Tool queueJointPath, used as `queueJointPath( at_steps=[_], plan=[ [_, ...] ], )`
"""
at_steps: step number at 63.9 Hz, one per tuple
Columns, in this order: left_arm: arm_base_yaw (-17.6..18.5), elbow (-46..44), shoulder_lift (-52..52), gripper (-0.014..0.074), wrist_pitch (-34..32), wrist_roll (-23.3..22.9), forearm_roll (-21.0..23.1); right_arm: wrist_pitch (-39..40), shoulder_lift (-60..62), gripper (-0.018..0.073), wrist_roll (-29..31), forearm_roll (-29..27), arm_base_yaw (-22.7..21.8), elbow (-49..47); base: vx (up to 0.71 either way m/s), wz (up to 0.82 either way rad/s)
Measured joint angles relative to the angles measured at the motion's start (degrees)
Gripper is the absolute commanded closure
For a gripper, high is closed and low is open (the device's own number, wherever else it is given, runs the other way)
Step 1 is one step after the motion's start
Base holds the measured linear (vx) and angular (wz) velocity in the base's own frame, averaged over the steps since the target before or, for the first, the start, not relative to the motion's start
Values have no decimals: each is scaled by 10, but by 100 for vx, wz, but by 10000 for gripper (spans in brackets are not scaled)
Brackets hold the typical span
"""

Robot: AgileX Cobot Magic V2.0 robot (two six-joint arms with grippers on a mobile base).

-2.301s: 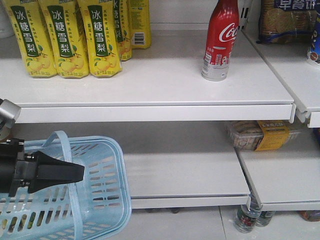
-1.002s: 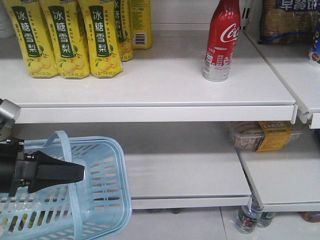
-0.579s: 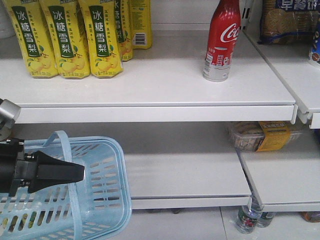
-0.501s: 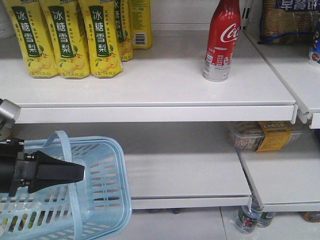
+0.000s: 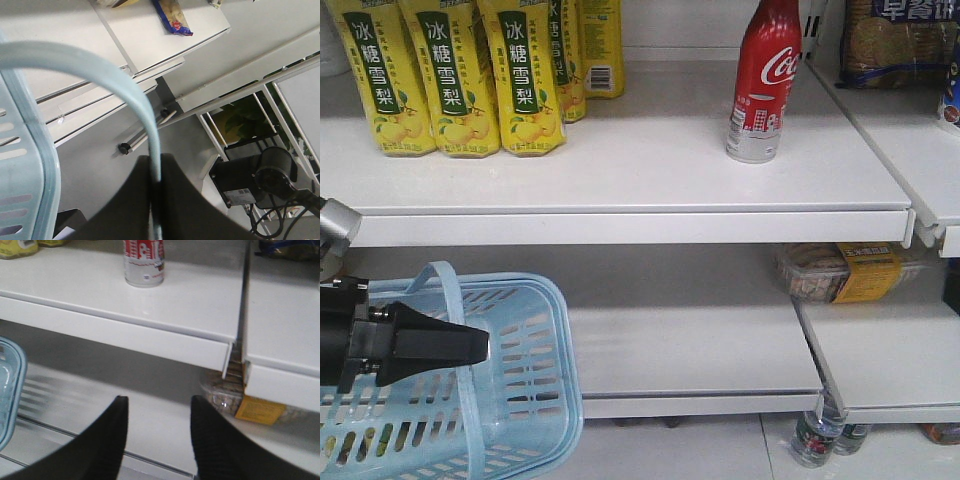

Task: Place coke in basket with both arms
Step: 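Reach the open right gripper down over the Coca-Cola bottle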

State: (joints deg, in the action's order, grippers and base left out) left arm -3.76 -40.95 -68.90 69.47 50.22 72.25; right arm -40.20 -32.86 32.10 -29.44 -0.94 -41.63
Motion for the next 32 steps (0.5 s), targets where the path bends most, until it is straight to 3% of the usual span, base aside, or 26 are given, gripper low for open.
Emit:
queueJointPath(
  at_steps=[9, 22, 32],
  plan=[
    [0, 0, 0, 603, 0, 0, 0, 30, -55, -17, 102, -109, 0, -22, 0, 0],
    [0, 0, 0, 603, 0, 0, 0, 58, -134, -22, 310, -329, 0, -56, 0, 0],
    [0, 0, 0, 603, 0, 0, 0, 58, -196, -22, 450, -461, 0, -87, 0, 0]
  ],
)
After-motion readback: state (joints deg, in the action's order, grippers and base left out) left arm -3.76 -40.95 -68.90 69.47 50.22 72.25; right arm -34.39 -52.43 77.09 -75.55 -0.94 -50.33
